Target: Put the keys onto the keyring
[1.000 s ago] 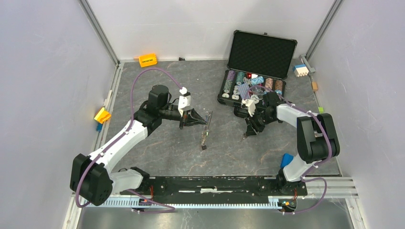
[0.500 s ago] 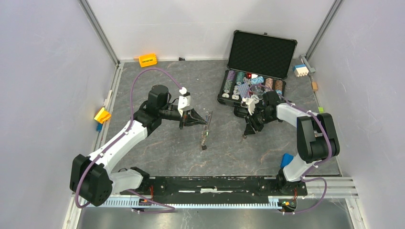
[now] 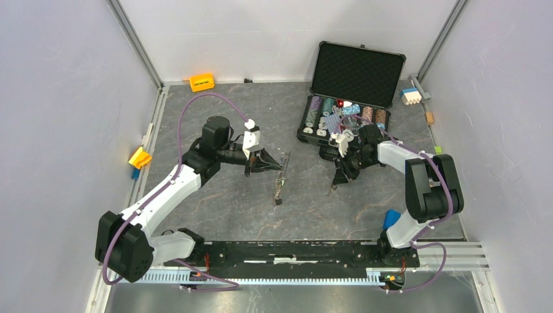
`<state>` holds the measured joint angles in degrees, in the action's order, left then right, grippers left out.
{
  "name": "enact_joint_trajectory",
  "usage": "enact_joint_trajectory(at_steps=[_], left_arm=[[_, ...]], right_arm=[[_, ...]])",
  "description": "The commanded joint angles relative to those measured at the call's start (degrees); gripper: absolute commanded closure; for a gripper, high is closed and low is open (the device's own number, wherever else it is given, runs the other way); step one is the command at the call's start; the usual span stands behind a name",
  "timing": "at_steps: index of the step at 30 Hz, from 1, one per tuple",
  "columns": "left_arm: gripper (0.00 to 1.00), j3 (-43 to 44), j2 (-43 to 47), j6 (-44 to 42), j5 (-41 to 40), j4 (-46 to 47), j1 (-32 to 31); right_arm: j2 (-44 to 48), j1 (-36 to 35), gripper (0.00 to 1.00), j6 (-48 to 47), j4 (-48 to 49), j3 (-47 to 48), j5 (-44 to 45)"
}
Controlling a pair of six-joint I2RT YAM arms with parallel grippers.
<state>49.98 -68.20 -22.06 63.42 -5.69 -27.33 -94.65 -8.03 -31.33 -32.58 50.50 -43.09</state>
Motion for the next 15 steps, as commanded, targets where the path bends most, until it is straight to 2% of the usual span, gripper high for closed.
enact_joint_trajectory(at_steps=[1,15], left_arm=[[0.98,0.9,1.6,-2.0,2.2,1.7,0.4],[0.98,0.9,1.5,-1.9,2.2,1.7,0.4]], right_arm=[[-0.6,0.0,0.70,0.8,0.5,0.8,-1.1],[-0.5,-1.4,0.76,2.7,2.9,-0.2,2.0]])
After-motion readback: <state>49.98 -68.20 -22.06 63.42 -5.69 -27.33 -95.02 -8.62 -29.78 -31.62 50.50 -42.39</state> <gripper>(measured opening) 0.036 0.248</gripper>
